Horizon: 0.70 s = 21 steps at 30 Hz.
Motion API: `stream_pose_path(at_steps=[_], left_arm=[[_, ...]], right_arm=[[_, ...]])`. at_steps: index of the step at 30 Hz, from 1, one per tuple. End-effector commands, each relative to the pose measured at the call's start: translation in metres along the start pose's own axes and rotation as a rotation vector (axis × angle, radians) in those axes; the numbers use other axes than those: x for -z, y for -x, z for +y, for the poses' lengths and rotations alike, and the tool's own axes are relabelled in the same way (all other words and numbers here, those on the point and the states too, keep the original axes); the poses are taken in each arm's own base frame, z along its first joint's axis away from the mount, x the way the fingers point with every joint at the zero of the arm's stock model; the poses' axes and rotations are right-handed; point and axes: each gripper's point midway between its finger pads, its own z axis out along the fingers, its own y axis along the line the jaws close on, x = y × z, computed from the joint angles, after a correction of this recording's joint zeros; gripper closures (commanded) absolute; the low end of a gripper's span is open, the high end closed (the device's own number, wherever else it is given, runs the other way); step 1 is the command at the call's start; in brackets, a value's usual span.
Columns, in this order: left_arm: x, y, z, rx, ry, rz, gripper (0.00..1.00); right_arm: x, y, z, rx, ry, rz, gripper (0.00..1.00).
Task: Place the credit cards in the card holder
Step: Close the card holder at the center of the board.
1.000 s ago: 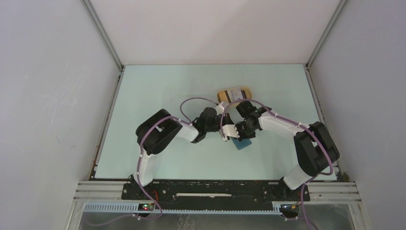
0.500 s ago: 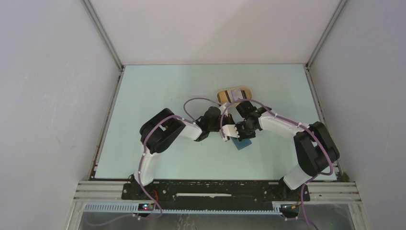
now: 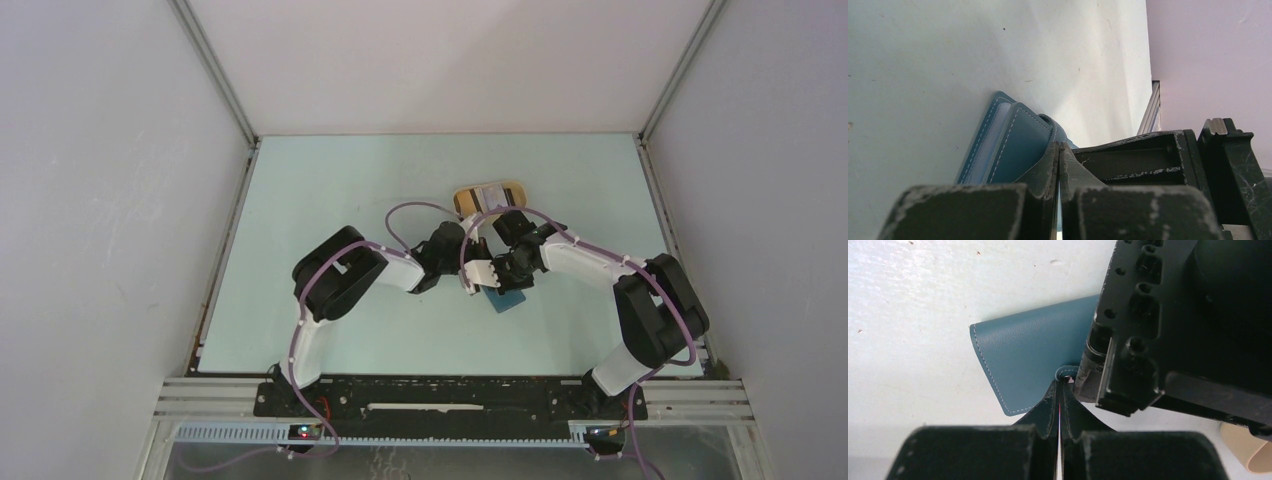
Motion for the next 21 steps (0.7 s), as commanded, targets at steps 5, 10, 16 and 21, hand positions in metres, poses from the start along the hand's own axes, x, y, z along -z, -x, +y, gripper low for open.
stream_pose_path(at_steps=[5, 10, 16, 21], left_arm=[[0.009, -0.058, 0.060, 0.078, 0.163, 0.115, 0.98], [0.009, -0.068, 0.060, 0.041, 0.191, 0.130, 0.98], [0.012, -0.084, 0.073, 0.034, 0.269, 0.126, 0.99], [0.011, -0.096, 0.081, 0.043, 0.308, 0.134, 0.99]], right_arm=[[-0.017, 0.003, 0.020, -0.019, 0.085, -0.033, 1.00], [-0.016, 0.003, 0.018, -0.030, 0.076, -0.030, 1.00], [-0.014, 0.003, 0.013, -0.067, 0.047, -0.034, 1.00], [-0.012, 0.004, 0.007, -0.116, 0.035, -0.042, 1.00]])
